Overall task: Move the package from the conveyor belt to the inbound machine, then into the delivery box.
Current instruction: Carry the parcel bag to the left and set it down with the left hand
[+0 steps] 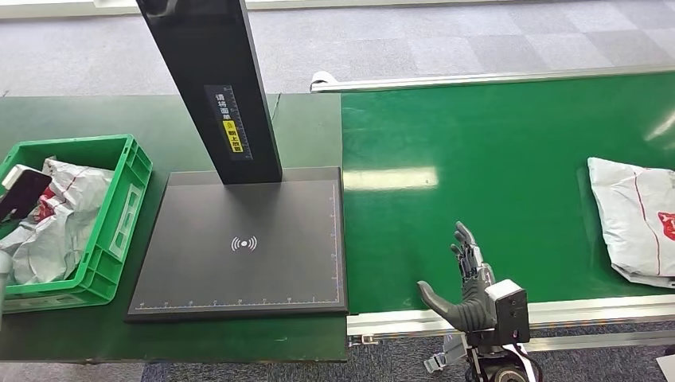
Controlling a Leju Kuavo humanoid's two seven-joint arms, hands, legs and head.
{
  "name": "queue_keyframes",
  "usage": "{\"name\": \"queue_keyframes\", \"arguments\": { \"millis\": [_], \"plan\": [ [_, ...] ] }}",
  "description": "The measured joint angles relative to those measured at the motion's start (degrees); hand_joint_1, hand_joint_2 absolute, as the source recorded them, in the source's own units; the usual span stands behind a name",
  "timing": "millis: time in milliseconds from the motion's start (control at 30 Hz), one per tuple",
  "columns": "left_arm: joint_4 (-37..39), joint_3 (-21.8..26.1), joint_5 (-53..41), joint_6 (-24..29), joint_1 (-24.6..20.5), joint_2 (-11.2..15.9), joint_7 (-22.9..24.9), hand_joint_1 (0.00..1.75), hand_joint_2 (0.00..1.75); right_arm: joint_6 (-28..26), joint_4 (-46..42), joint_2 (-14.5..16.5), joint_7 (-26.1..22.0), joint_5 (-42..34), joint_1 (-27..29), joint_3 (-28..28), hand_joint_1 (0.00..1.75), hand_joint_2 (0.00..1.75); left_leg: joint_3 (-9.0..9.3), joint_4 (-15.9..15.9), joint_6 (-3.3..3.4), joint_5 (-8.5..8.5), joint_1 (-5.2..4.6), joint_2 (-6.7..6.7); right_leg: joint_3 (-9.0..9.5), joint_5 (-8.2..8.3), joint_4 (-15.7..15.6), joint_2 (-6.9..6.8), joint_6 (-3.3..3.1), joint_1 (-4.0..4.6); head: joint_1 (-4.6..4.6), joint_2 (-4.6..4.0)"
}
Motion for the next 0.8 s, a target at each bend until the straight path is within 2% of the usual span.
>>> {"name": "queue_keyframes", "arguments": {
  "millis": [167, 233, 400, 533, 633, 733, 800],
  "plan": [
    [-5.2, 0.0, 5.4, -1.6, 2.4, -0.9, -1.1, 0.0, 1.75, 0.0, 0.0, 0.0, 0.0, 0.0, 0.0, 0.0, 0.0, 1.75, 0.01, 0.0, 0.0, 0.0, 0.0, 0.0, 0.0, 0.0, 0.0, 0.01, 0.0, 0.0, -0.01, 0.0],
    [-9.0, 0.0, 9.0, -3.9, 4.1, -1.6, -1.1, 0.0, 1.75, 0.1, 0.1, 0.0, 0.0, 0.0, -0.1, 0.0, 0.0, 1.75, 0.0, 0.0, 0.0, 0.0, 0.0, 0.01, -0.01, 0.0, 0.0, 0.0, 0.0, 0.0, -0.01, 0.0],
    [-19.3, -1.5, 23.3, -19.9, 8.1, -4.7, -3.5, 0.0, 1.75, 0.9, 0.5, 0.0, 0.1, 0.4, -0.3, 0.0, 0.0, 1.75, 0.01, 0.0, 0.01, -0.01, -0.04, -0.05, 0.02, 0.0, 0.0, -0.02, 0.01, -0.04, 0.0, 0.0],
    [-29.6, -6.0, 33.0, -27.1, 14.5, -11.2, -7.3, 0.0, 1.75, 2.5, 1.9, 0.1, 0.7, 1.2, -0.5, 0.7, 0.0, 1.75, 0.04, 0.0, 0.03, -0.05, -0.14, -0.04, 0.04, 0.01, 0.0, 0.0, 0.03, -0.15, -0.01, 0.0],
    [-35.6, -11.8, 40.6, -31.6, 20.2, -17.0, -8.9, 0.0, 1.75, 3.6, 4.5, 0.4, 0.8, 1.7, -1.6, 2.0, 0.0, 1.75, 0.03, 0.0, 0.07, -0.09, -0.19, -0.03, 0.04, 0.01, 0.0, 0.0, 0.04, -0.21, -0.01, 0.0],
    [-38.5, -18.5, 47.7, -34.8, 24.3, -22.1, -9.1, 0.0, 1.75, 4.7, 8.2, 0.8, 0.9, 1.7, -3.7, 3.7, 0.0, 1.75, 0.03, 0.0, 0.09, -0.11, -0.19, -0.04, 0.05, 0.01, -0.1, -0.01, 0.05, -0.21, 0.0, 0.0],
    [-39.2, -21.9, 49.6, -35.2, 25.7, -24.2, -9.0, 0.0, 1.75, 4.9, 10.3, 1.1, 0.9, 1.7, -5.1, 4.5, 0.0, 1.75, 0.04, 0.0, 0.09, -0.11, -0.18, -0.04, 0.06, 0.02, -0.1, -0.02, 0.05, -0.2, -0.02, 0.0]
  ]
}}
